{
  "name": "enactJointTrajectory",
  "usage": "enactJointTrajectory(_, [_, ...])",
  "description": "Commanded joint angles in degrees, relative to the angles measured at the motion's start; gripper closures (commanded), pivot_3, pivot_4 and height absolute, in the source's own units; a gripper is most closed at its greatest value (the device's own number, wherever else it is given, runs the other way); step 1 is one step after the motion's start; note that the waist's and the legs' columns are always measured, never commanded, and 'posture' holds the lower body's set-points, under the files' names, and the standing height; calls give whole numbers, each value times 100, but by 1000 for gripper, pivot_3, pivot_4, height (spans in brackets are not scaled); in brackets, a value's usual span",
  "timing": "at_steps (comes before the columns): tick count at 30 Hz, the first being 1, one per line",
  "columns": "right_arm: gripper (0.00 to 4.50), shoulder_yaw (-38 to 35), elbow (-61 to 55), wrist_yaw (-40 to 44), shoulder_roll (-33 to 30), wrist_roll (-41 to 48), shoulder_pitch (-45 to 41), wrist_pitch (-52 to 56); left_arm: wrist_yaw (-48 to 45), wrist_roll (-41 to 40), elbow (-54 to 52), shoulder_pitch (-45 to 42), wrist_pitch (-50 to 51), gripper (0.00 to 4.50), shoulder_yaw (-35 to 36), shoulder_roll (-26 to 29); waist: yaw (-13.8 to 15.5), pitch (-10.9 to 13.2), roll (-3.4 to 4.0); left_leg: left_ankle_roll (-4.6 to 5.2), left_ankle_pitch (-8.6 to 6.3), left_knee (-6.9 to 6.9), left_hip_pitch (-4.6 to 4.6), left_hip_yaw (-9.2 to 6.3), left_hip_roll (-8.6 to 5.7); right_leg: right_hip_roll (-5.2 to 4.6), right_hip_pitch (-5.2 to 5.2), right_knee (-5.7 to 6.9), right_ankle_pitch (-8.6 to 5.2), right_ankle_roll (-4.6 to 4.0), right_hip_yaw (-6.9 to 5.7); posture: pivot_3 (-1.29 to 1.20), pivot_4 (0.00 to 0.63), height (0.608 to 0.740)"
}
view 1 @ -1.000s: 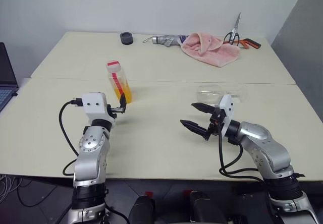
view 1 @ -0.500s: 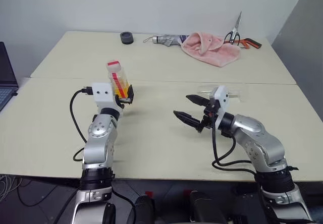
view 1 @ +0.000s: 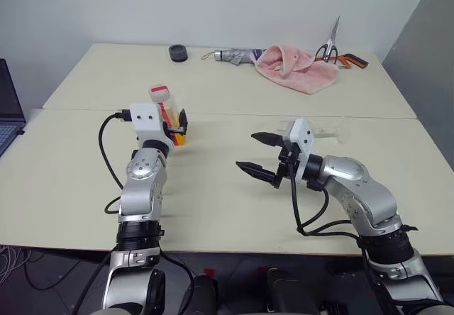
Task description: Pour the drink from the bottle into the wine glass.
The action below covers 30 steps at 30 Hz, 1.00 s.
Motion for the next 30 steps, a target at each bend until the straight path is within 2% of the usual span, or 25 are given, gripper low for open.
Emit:
enactJointTrajectory(1, [0, -1, -140, 47, 36, -33, -130, -164, 70, -13, -21, -232, -7, 38, 64, 55, 1, 0, 0, 0, 0, 0, 0, 0, 0, 0, 0, 0, 0, 0, 0, 0, 150, 740])
enactJointTrajectory(13, [0, -43, -82, -25, 126, -146, -116, -217, 66, 90, 522, -626, -157, 38, 9, 209, 1, 0, 0, 0, 0, 1, -2, -3, 0, -2, 0, 0, 0, 0, -2, 0, 150, 740])
enactJointTrajectory(30, [0, -110, -53, -29, 183, -96, -127, -181, 154, 252, 599, -802, -199, 38, -137, 187, 0, 0, 0, 0, 0, 0, -2, -4, 0, -2, -1, 0, 0, 0, -4, 0, 150, 740])
